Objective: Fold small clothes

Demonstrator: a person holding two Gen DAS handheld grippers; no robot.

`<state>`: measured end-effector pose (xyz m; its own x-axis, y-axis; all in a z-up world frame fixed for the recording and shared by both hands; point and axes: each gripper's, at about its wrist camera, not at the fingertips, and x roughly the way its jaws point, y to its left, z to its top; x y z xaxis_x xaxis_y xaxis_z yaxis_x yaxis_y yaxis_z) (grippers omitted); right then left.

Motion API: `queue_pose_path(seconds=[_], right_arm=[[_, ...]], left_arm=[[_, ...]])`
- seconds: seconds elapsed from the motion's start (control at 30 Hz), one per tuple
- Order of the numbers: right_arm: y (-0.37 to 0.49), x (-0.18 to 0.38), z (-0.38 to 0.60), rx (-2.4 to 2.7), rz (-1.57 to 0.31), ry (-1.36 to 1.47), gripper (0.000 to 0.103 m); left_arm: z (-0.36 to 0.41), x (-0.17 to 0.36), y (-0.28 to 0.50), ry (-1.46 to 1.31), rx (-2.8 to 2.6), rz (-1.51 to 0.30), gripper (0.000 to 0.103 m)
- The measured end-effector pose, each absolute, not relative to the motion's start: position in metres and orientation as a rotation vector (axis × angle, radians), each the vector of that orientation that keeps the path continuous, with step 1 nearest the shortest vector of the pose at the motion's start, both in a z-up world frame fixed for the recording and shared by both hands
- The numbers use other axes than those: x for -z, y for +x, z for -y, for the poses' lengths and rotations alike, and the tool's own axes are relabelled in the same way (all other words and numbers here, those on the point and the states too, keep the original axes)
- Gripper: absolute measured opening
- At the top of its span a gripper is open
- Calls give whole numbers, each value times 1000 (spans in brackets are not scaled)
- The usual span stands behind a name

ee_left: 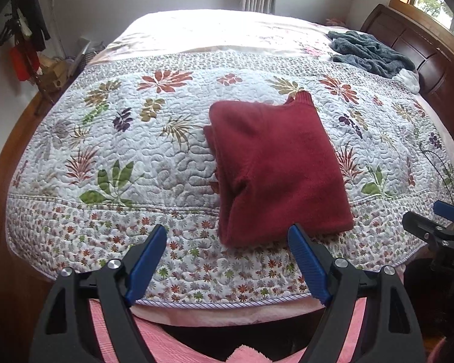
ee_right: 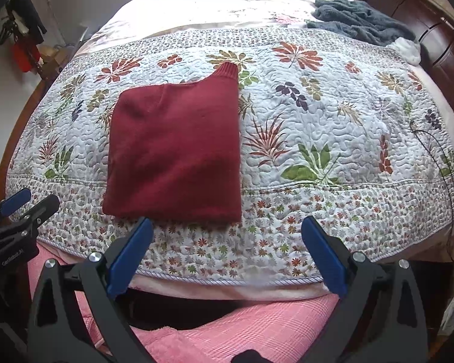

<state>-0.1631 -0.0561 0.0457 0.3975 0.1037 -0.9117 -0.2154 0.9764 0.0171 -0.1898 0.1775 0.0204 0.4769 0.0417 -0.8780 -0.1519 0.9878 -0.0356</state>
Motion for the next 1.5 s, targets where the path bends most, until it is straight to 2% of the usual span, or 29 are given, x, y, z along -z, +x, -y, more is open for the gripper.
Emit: queue_pose_path(seconds=[1.5], right_arm=[[-152,-36,60,-203,-1175,-80,98]], left_arm=[[-172,-9,-182,-71,-132,-1103,83]])
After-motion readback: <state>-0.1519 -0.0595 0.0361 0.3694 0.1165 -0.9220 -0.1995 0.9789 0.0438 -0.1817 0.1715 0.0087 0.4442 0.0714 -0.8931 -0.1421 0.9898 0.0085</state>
